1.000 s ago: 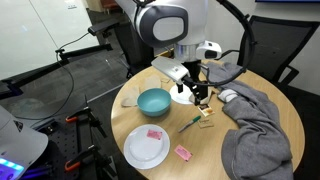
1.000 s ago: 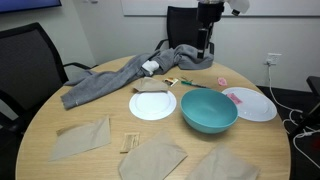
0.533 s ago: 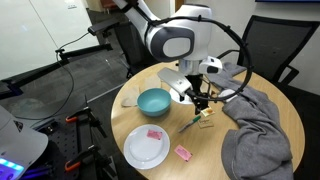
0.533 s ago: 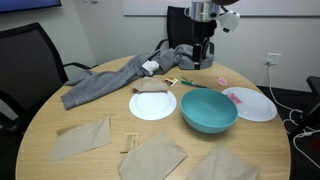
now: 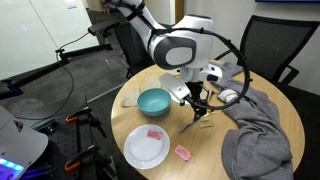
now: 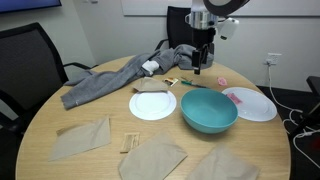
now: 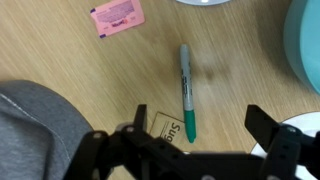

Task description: Rotate the marker to the right

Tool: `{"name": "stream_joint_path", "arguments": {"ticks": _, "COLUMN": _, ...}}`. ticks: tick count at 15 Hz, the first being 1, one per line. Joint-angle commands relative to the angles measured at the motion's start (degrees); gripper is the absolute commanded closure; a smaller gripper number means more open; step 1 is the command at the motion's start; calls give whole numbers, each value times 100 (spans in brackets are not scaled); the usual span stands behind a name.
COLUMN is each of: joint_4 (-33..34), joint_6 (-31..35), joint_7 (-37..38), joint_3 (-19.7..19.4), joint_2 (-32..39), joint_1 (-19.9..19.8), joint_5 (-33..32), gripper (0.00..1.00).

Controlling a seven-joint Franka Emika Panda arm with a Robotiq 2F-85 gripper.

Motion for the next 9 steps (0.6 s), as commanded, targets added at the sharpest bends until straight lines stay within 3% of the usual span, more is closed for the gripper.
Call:
{"name": "stream_joint_path", "arguments": {"ticks": 1, "joint_4": 19, "joint_6": -16, "joint_7": 36, "joint_3": 48, "joint_2": 2, "joint_1": -49, "joint_5": -52, "gripper": 0}}
{"name": "stream_joint_path", "arguments": {"ticks": 9, "joint_4": -27, "joint_6": 475, "joint_7": 113, "joint_3": 48, "joint_2": 131, "joint_1": -3, "joint_5": -63, "gripper": 0}}
